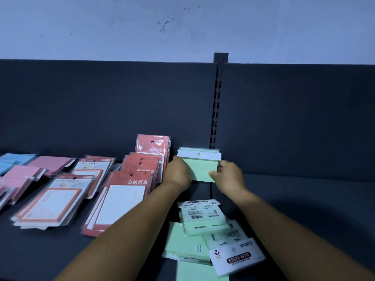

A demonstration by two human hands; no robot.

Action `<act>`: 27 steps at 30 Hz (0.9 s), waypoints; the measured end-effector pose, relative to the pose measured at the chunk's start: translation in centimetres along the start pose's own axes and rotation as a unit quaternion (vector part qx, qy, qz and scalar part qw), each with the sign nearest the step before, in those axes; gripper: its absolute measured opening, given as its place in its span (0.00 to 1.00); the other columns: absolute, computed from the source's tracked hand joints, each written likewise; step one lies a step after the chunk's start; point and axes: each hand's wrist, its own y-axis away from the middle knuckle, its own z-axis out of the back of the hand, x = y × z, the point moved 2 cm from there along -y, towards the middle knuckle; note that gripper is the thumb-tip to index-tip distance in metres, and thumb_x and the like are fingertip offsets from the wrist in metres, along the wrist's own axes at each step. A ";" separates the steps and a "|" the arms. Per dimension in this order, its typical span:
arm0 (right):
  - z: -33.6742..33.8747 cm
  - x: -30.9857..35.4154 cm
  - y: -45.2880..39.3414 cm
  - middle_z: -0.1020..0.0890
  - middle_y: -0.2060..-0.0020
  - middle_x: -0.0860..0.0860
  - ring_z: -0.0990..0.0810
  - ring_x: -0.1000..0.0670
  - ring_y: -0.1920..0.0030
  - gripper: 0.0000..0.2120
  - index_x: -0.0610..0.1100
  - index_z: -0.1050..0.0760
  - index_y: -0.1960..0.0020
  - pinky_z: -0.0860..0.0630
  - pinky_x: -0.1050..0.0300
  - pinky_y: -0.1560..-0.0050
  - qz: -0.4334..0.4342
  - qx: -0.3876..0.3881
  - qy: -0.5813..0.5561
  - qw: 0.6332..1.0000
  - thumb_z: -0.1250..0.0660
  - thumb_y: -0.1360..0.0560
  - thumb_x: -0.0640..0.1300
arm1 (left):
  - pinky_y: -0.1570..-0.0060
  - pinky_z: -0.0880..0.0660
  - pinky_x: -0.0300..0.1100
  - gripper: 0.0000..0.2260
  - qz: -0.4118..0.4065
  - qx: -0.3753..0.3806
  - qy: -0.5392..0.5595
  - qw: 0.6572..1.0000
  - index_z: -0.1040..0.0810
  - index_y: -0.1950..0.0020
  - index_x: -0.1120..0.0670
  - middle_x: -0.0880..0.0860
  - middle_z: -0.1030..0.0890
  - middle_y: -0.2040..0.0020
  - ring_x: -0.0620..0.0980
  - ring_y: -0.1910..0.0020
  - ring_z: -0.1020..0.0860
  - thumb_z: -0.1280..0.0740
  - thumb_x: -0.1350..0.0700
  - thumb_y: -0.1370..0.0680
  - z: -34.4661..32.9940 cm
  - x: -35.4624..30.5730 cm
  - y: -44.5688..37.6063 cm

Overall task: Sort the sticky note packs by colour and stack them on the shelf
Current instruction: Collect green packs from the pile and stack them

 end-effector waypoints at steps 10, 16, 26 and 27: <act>1.4 0.5 2.0 0.25 0.38 0.45 0.25 0.43 0.40 0.25 0.41 0.34 0.34 0.26 0.52 0.45 -0.023 0.055 0.062 0.996 0.31 0.26 0.50 | 0.44 0.30 0.45 0.24 -0.016 0.073 -0.054 0.996 0.46 0.27 0.69 0.63 0.27 0.35 0.60 0.37 0.26 0.42 0.63 0.20 1.6 -0.6 3.0; 4.5 1.9 6.1 0.40 0.25 0.50 0.43 0.47 0.25 0.33 0.45 0.46 0.23 0.42 0.52 0.28 0.070 0.118 0.172 0.975 0.38 0.22 0.55 | 0.41 0.31 0.42 0.27 -0.103 0.132 -0.112 0.980 0.50 0.22 0.58 0.57 0.31 0.29 0.56 0.33 0.29 0.43 0.55 0.18 4.4 -0.7 6.7; 7.9 2.0 12.5 0.33 0.28 0.56 0.31 0.53 0.31 0.41 0.54 0.44 0.23 0.34 0.57 0.32 0.105 0.303 0.199 0.926 0.30 0.30 0.62 | 0.31 0.34 0.42 0.38 -0.196 0.334 -0.102 0.916 0.38 0.25 0.51 0.48 0.31 0.28 0.48 0.32 0.29 0.31 0.37 0.30 5.8 1.3 12.0; 8.3 2.0 13.0 0.32 0.29 0.57 0.30 0.54 0.33 0.43 0.55 0.46 0.23 0.33 0.60 0.35 0.104 0.326 0.205 0.917 0.28 0.31 0.59 | 0.32 0.34 0.40 0.36 -0.197 0.330 -0.102 0.917 0.38 0.25 0.52 0.48 0.30 0.28 0.48 0.32 0.29 0.29 0.42 0.29 5.5 1.3 12.0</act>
